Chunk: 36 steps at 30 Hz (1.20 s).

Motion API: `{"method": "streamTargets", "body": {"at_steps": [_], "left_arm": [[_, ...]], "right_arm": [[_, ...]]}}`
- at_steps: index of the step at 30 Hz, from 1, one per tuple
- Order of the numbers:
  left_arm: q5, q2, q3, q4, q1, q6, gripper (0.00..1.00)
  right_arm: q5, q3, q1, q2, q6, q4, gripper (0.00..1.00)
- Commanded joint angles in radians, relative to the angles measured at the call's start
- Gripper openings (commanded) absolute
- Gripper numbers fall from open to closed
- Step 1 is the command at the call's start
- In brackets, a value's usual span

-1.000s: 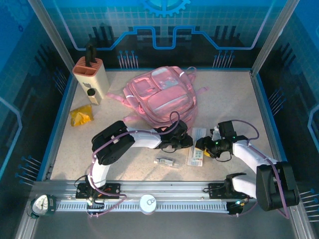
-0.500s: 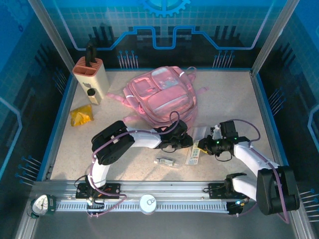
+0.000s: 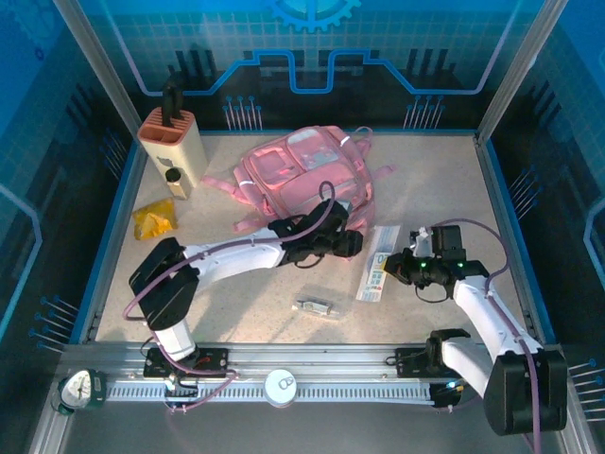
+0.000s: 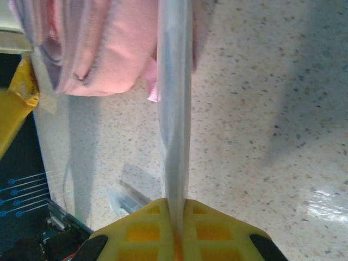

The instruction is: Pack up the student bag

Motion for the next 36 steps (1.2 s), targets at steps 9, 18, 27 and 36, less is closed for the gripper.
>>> {"method": "streamTargets", "body": {"at_steps": [9, 18, 27, 36], "left_arm": [[-0.259, 0.102, 0.123, -0.124, 0.08, 0.621, 0.67], [-0.277, 0.244, 0.253, -0.141, 0.144, 0.692, 0.68], [-0.273, 0.322, 0.329, -0.133, 0.189, 0.718, 0.51], [-0.275, 0.317, 0.308, -0.099, 0.208, 0.76, 0.17]], "right_arm": [[-0.075, 0.114, -0.022, 0.034, -0.03, -0.027, 0.09], [-0.113, 0.143, -0.024, 0.09, 0.014, 0.046, 0.09], [-0.11, 0.14, -0.024, 0.141, 0.038, 0.093, 0.07], [-0.112, 0.151, -0.023, 0.135, 0.029, 0.082, 0.07]]}}
